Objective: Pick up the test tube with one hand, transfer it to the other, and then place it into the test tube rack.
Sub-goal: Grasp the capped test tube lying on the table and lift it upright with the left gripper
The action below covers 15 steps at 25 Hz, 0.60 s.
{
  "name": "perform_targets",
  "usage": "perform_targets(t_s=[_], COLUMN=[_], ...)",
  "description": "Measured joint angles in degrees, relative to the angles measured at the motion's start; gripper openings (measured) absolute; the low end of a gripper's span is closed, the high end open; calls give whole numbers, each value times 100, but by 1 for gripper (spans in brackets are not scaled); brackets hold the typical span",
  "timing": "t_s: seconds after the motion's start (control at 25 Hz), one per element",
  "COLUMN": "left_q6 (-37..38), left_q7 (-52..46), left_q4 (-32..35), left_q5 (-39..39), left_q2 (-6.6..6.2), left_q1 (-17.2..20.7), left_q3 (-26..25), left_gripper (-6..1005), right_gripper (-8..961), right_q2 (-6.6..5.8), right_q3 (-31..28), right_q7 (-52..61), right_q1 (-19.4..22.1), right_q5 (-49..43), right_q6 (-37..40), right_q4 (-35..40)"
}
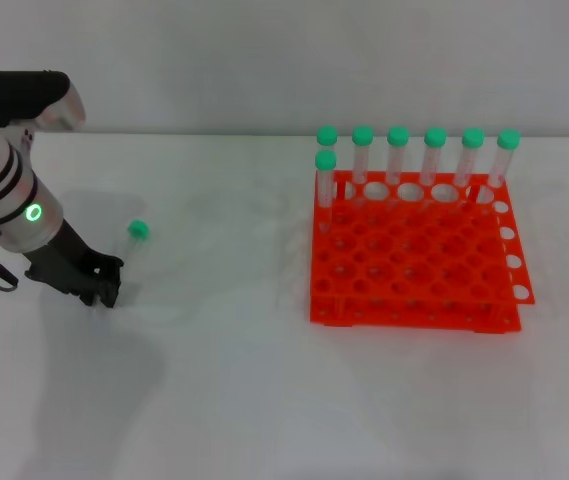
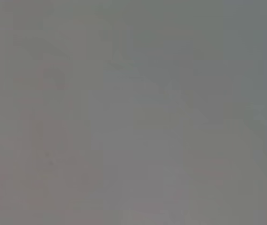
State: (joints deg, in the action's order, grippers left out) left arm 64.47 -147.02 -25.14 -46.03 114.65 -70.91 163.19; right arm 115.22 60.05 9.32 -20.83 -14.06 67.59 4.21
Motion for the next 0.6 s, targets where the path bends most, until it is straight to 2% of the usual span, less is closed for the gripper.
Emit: perform_targets(t_s=[0.2,0.32,0.6], left_q6=[-128,-152,212], left_q7=[139,436,2258], left_q4=[-149,-480,-1110], left_q5=[167,566,2653], left_q2=[-2,29,276], left_q1=[-2,-14,190], left_q3=[-5,-6,-6], left_gripper=[192,192,192], right_gripper=[831,830,827], right_q2=[0,0,-6], right_q3=[-3,-3,4], right_q7=[0,7,47], right_q1=[3,30,50], right_q5=[-1,0,-5], right_q6=[12,37,66], right_q4=[-1,7,28])
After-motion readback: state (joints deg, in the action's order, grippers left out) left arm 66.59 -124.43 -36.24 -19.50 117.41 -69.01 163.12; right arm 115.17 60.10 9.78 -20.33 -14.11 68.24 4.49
